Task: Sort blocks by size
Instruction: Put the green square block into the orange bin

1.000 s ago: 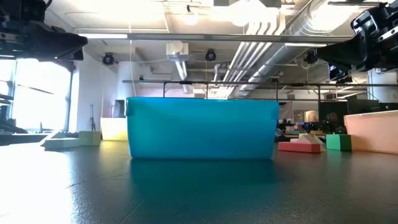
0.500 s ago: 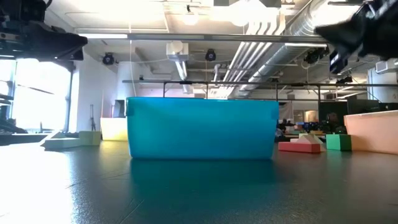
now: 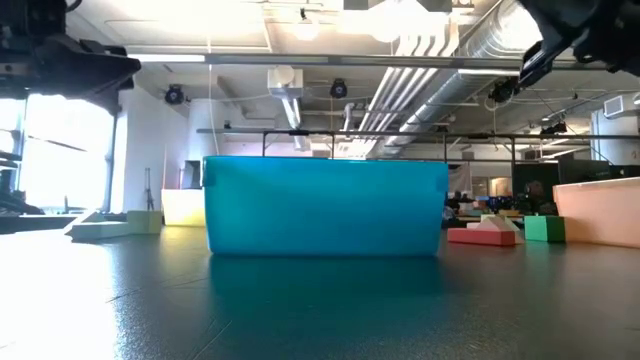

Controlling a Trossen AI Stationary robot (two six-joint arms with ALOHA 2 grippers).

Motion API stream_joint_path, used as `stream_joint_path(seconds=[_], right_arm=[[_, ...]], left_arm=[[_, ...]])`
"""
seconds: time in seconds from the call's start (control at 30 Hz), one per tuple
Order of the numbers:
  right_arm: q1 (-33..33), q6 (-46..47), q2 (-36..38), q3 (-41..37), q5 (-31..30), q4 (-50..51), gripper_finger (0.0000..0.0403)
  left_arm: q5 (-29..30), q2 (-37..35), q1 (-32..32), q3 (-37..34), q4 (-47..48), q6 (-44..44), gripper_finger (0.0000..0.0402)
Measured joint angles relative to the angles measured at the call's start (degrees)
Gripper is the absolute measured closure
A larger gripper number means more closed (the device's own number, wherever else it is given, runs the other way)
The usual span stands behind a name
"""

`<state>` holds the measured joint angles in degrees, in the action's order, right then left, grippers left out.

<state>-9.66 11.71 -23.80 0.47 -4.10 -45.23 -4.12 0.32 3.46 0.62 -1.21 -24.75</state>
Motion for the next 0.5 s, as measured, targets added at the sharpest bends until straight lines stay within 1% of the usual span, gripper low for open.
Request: stream_joint_path(seconds=[0.17, 0.23, 0.3, 0.37, 0.43, 0.5], right_arm=[[-0.1, 0.4, -7.5, 0.8, -0.2, -0.1, 0.0402], [-0.1, 1.3, -10.0, 1.8, -1.4, 0.5, 0.0402], [-0.1, 1.5, -12.4, 3.9, -2.6, 3.6, 0.0399], [-0.2, 1.6, -14.4, 7.3, -3.9, 10.6, 0.0386], [-0.1, 2.4, -16.2, 12.1, -6.3, 21.0, 0.0366], [-0.1, 3.5, -18.2, 18.4, -8.4, 33.5, 0.0340]], left_arm=[[0.0, 0.0, 0.0, 0.0, -0.1, 5.5, 0.0401], [0.0, 0.0, 0.0, 0.0, -0.3, 7.9, 0.0401], [0.0, 0.0, 0.0, 0.0, -0.4, 10.8, 0.0401], [0.0, 0.0, 0.0, 0.0, -0.4, 14.6, 0.0401], [-0.1, 0.0, 0.0, 0.0, -0.4, 19.8, 0.0401], [-0.1, 0.0, 0.0, 0.0, -0.4, 26.3, 0.0401]])
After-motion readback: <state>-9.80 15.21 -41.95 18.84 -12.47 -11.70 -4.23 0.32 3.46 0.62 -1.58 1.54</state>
